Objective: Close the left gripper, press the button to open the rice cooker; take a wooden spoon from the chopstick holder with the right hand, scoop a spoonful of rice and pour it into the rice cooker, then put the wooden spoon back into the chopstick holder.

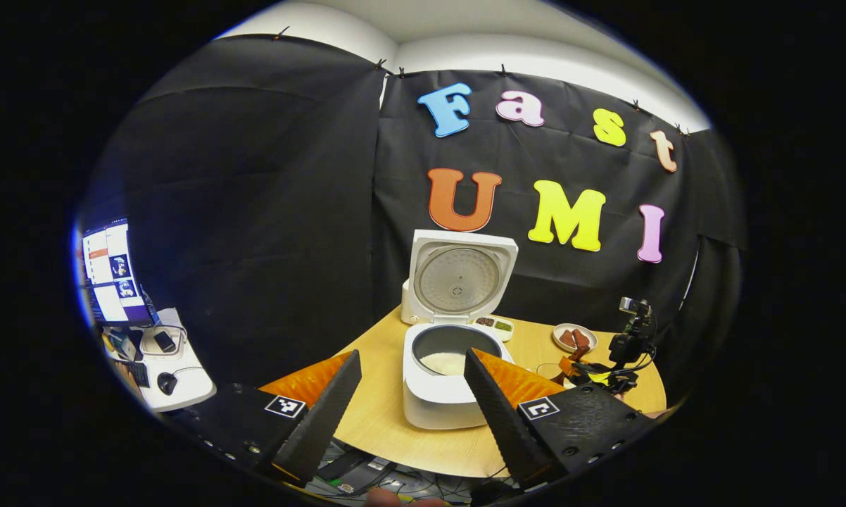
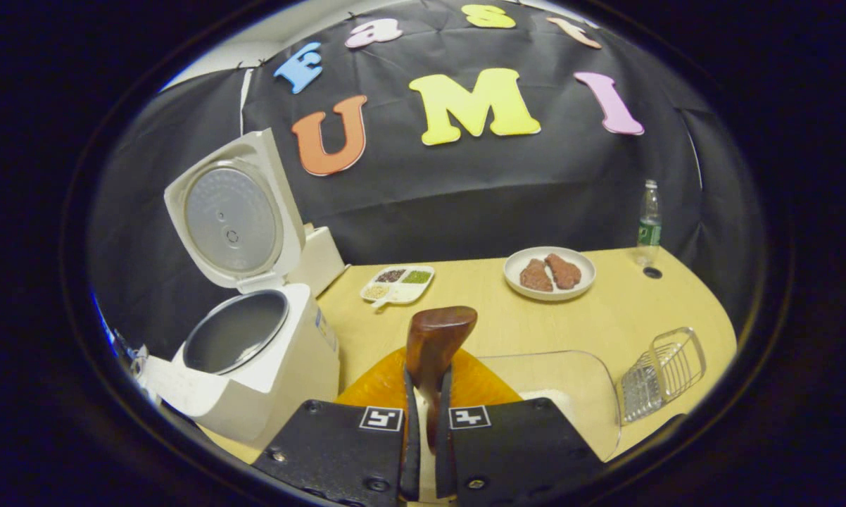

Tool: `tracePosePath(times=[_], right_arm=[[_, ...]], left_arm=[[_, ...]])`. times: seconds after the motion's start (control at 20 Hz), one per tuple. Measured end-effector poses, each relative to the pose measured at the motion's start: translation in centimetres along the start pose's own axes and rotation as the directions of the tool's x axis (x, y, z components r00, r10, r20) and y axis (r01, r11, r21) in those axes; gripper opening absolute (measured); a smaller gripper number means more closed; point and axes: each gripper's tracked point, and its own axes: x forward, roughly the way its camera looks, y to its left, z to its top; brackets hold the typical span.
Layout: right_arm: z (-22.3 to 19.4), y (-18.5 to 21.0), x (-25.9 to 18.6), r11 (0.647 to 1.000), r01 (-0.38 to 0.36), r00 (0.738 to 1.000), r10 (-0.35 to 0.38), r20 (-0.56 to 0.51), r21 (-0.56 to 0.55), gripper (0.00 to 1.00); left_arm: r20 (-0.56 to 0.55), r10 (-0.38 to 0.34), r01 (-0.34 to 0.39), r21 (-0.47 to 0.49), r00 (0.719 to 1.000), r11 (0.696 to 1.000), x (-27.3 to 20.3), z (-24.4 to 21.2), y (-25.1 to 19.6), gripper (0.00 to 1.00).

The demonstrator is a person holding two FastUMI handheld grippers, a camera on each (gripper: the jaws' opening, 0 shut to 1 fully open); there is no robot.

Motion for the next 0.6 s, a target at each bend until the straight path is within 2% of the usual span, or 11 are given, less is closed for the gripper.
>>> tracePosePath(times=[0.2, 0.3, 0.45, 0.6], right_arm=[[-0.5, 0.4, -1.5, 0.993, -0.033, 0.999, 0.036, -0.029, 0.116, 0.11], [-0.7, 0.0, -2.3, 0.977, -0.047, 0.997, 0.057, -0.045, 0.207, 0.10], [-0.9, -1.0, -3.1, 0.916, -0.066, 0.993, 0.098, -0.061, 0.396, 0.11], [-0.6, -2.6, -3.9, 0.868, -0.069, 0.994, 0.101, -0.039, 0.493, 0.10]], left_arm=[[0.005, -0.020, 0.020, 0.015, 1.000, 1.000, -0.3, 0.1, -0.4, 0.94], [0.010, -0.029, 0.029, 0.029, 1.000, 0.999, -0.2, 0.4, -0.7, 0.94], [0.019, -0.055, 0.055, 0.027, 0.998, 0.998, -0.5, 0.5, -1.4, 0.94], [0.015, -0.078, 0.078, 0.032, 0.997, 0.996, -1.0, 0.2, -2.2, 0.94]])
